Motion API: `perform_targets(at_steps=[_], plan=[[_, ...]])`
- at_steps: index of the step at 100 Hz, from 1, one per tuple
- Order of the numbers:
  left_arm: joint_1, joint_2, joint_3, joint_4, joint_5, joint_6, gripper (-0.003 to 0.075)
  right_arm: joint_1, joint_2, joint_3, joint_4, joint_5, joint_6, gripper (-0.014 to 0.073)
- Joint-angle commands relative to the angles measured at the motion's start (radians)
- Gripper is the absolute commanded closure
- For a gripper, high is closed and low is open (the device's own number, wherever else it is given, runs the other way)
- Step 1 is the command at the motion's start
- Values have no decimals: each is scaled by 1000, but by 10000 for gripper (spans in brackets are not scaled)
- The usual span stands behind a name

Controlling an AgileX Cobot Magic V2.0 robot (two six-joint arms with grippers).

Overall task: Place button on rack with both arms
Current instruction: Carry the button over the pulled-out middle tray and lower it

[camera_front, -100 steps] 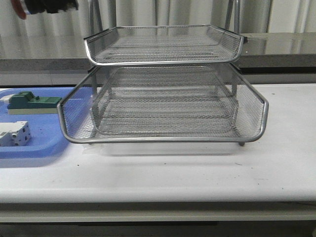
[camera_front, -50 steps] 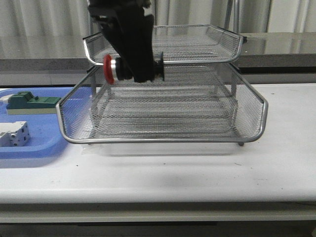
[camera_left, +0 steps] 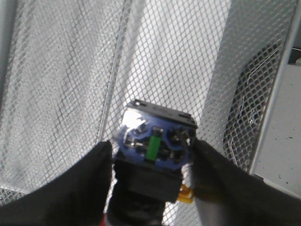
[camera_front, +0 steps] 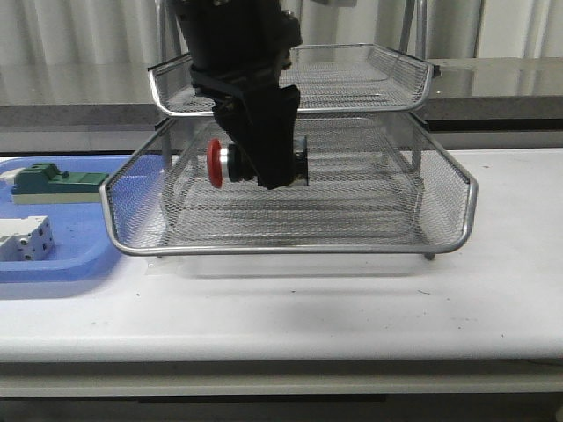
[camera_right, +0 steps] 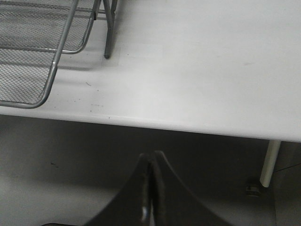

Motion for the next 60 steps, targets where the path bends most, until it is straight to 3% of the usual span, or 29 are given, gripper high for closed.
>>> perform_targets(at_steps=[1, 60], plan=[[-8, -45, -24, -10, -47, -4, 233, 1, 2, -35, -17, -54, -2, 662], [17, -125, -87, -10, 0, -66, 225, 1, 2, -35, -17, -54, -2, 662]])
